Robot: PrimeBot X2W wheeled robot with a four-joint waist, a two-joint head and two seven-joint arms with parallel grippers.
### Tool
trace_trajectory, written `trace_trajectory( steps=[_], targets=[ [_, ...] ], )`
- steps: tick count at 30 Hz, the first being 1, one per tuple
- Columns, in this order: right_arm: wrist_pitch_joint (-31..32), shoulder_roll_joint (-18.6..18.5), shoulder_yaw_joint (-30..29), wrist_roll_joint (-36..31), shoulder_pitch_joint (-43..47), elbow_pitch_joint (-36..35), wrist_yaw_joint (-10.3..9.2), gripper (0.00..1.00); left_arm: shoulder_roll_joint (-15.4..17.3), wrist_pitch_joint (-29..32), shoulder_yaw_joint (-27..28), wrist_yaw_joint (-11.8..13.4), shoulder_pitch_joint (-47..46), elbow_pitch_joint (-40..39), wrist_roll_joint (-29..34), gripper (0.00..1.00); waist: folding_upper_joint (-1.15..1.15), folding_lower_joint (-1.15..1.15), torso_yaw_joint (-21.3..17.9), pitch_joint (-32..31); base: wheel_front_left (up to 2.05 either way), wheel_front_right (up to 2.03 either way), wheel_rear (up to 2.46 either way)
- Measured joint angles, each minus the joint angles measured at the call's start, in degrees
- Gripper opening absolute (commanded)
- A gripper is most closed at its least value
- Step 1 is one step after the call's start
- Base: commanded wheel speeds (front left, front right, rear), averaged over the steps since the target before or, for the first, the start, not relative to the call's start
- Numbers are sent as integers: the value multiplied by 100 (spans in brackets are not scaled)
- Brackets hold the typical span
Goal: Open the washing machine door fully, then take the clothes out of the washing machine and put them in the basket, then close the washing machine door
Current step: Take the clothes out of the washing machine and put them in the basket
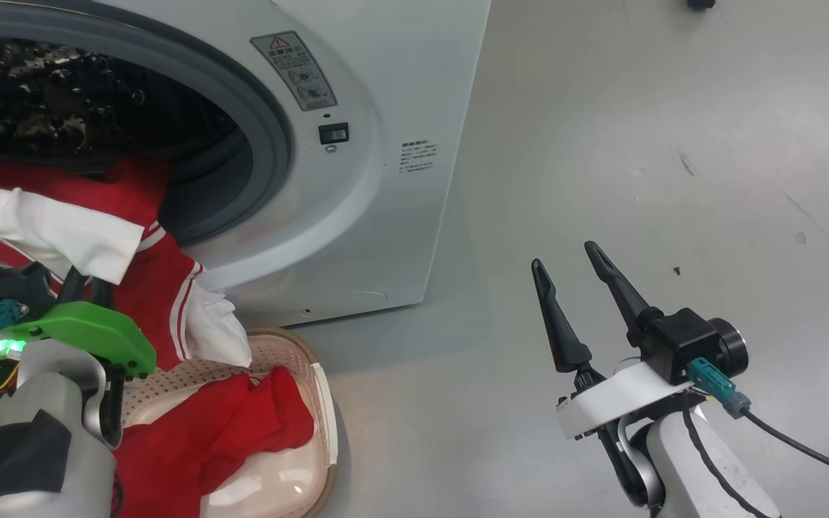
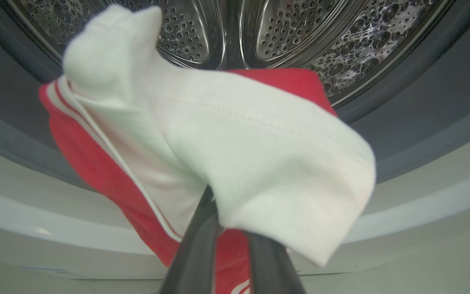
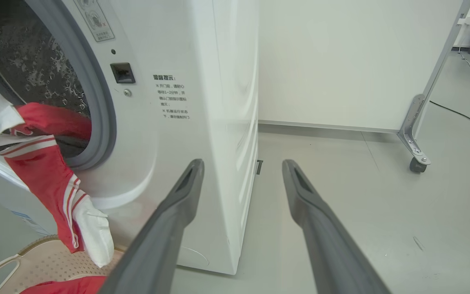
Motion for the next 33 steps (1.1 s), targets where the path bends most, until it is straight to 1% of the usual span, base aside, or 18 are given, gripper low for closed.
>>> trace_trajectory(
  steps=[2,9,12,17,21,24,33],
  targets=[
    [0,0,-5,0,30,19,43,100,0,-14,1,-4,48,-56,0,0,0,0,57,-69,0,0,0],
    [0,-2,-44,-2,159,84,53,100,3,-35,-218,-96,279,-140,107,0,0,0,242,-292,0,0,0],
    [0,-3,-70,-37,190,87,89,100,1,102,-374,-136,437,-109,153,0,0,0,316,-367,0,0,0],
    [0,-3,-42,-42,230,114,142,100,4,450,-485,-180,692,44,158,0,0,0,394,-444,0,0,0],
    [0,-3,-2,-42,231,110,148,100,2,682,-546,-227,810,80,158,0,0,0,397,-425,0,0,0],
    [0,-3,29,-42,231,105,193,100,2,831,-581,-252,812,86,157,0,0,0,378,-374,0,0,0],
    [0,-4,79,-41,209,43,193,100,38,1238,-671,-272,817,155,149,0,0,0,262,-142,0,0,0]
  ],
)
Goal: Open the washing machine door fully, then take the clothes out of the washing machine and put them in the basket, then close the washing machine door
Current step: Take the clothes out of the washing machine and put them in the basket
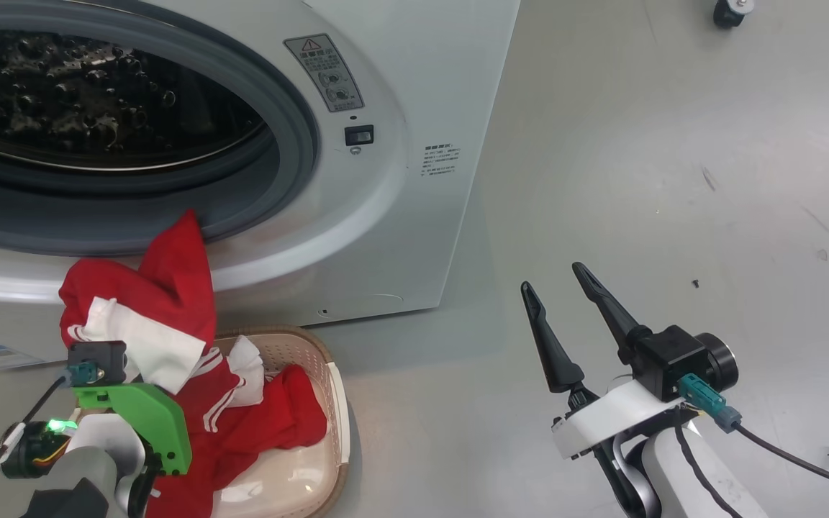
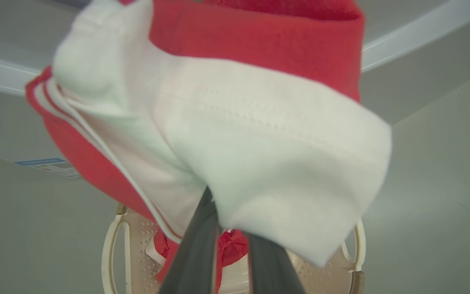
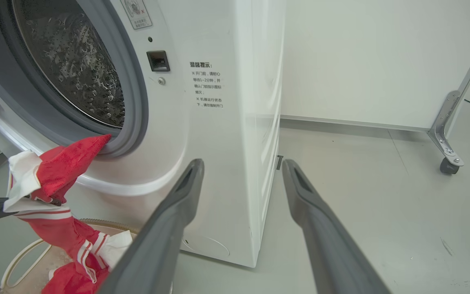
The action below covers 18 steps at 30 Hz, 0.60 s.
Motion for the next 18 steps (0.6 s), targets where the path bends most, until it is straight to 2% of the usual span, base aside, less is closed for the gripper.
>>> trace_trajectory(
  steps=[11,18],
  targets=[
    [0,-1,75,53,-146,-142,-5,100,90,417,-21,-13,51,260,-7,0,0,0,-265,369,0,0,0],
    [0,1,187,113,-244,-259,-58,100,264,606,-11,47,51,415,-7,0,0,0,-447,673,0,0,0]
  ],
)
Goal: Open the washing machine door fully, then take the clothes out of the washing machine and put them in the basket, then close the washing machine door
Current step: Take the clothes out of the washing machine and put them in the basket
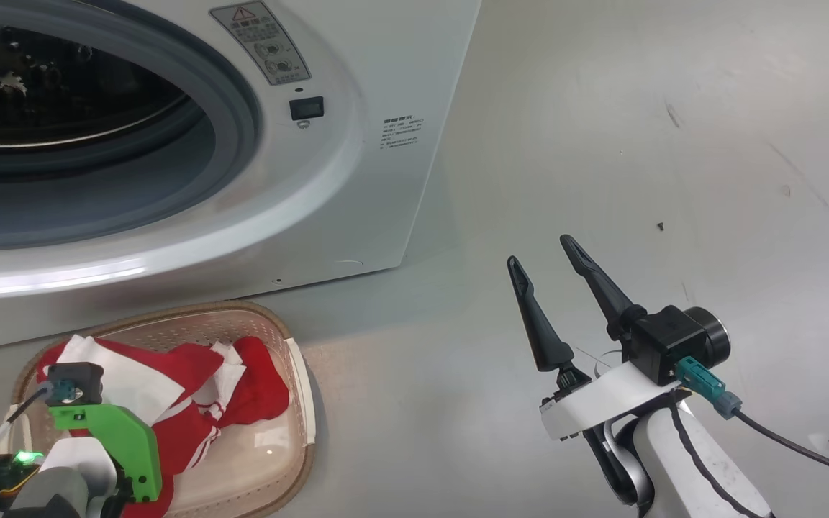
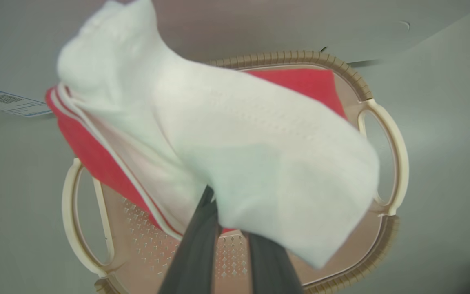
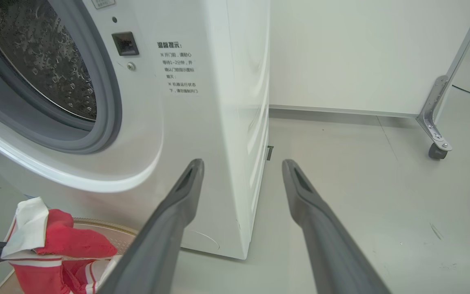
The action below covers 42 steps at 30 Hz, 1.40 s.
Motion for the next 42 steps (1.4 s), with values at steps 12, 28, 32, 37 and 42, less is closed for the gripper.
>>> trace_trajectory(
  steps=[12,28,32,37,42],
  targets=[
    [0,0,157,163,-251,-138,-100,100,347,127,83,99,-309,55,68,0,0,0,-385,584,0,0,0],
    [0,4,263,240,-416,-182,-213,100,312,428,89,261,-383,647,114,0,0,0,-804,1044,0,0,0],
    [0,5,291,242,-422,-185,-264,100,285,506,134,282,-386,787,84,0,0,0,-822,1073,0,0,0],
    [0,7,293,242,-426,-183,-304,100,282,601,147,276,-397,914,52,0,0,0,-819,1087,0,0,0],
    [0,7,303,242,-451,-181,-328,100,240,614,241,276,-443,966,-122,0,0,0,-787,1085,0,0,0]
  ],
)
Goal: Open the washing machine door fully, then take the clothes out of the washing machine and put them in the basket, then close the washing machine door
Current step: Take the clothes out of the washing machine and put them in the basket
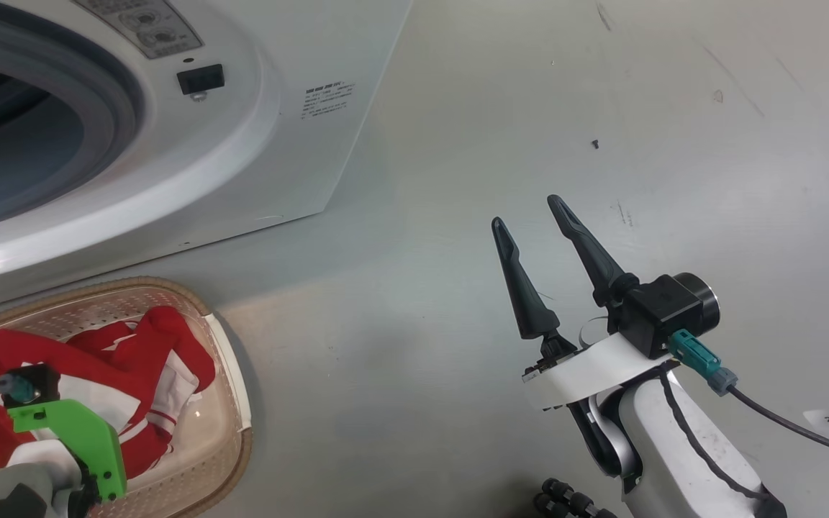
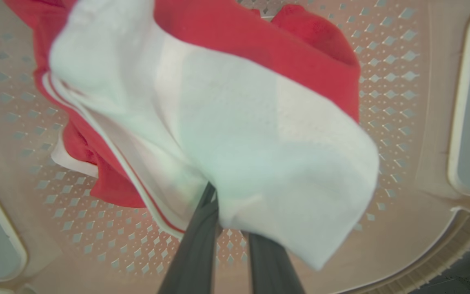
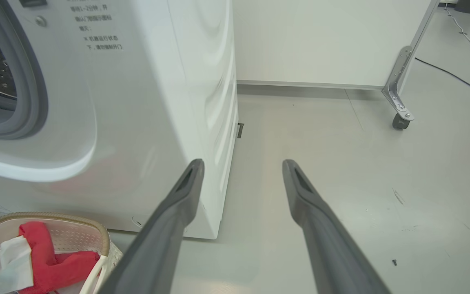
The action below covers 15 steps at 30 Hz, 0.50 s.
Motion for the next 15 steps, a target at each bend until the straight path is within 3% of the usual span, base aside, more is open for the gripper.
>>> trace_trajectory(
  steps=[4,5,6,15],
  targets=[
    [0,0,26,-1,-45,11,0,100,-11,-1,2,-1,-100,21,-1,0,0,0,39,-4,0,0,0],
    [0,0,32,-1,-59,20,0,100,-20,-2,10,-1,-105,35,-7,38,0,0,49,-7,0,0,0],
    [0,0,35,-1,-74,24,0,100,-25,-32,10,0,-106,49,-9,100,0,0,57,-11,0,0,0],
    [-1,-2,33,-15,-92,149,0,100,-62,-252,-3,7,-107,197,-13,100,0,0,119,-190,0,0,0]
  ],
)
